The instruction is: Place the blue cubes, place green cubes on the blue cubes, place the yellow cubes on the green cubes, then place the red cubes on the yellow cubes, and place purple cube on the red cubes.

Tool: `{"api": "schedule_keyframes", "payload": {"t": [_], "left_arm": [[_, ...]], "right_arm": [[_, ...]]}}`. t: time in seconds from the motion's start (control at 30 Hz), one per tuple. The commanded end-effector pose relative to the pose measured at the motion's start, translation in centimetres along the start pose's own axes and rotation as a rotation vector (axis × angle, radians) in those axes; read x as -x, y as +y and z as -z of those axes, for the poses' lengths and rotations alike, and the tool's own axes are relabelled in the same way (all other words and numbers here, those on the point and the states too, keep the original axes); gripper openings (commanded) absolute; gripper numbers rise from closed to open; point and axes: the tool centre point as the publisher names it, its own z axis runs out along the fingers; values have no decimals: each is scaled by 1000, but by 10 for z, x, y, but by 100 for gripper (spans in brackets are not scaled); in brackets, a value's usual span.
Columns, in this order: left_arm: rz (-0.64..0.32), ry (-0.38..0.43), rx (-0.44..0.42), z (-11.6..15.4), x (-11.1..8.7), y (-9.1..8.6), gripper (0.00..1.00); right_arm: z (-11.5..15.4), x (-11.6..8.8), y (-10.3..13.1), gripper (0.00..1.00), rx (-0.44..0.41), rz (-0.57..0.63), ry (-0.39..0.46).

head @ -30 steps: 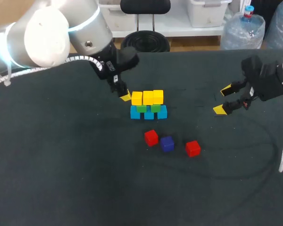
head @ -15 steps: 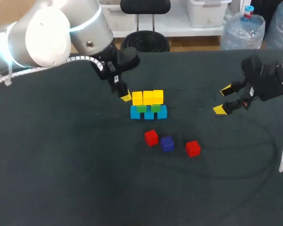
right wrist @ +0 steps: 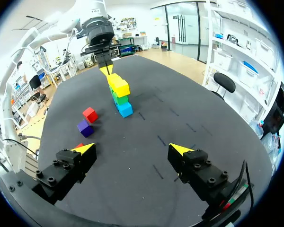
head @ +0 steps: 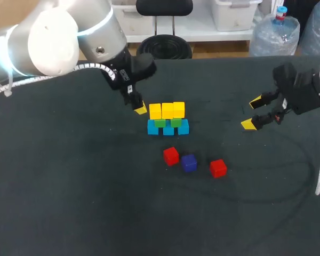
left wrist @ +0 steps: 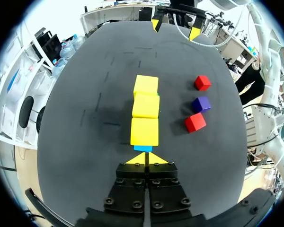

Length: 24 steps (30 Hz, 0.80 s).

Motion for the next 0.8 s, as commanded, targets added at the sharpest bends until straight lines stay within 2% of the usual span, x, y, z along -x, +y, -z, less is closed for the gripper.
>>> {"api": "schedule_keyframes", "payload": {"t": [0.03,0.8], "left_arm": [[-3,3,0,-1,1,3,0],[-21,-6,2,-2,8,7,0]], "right_arm": [[-1,0,-1,100,1,1,-3],[-1,0,-1,100,1,1,-3]]}}
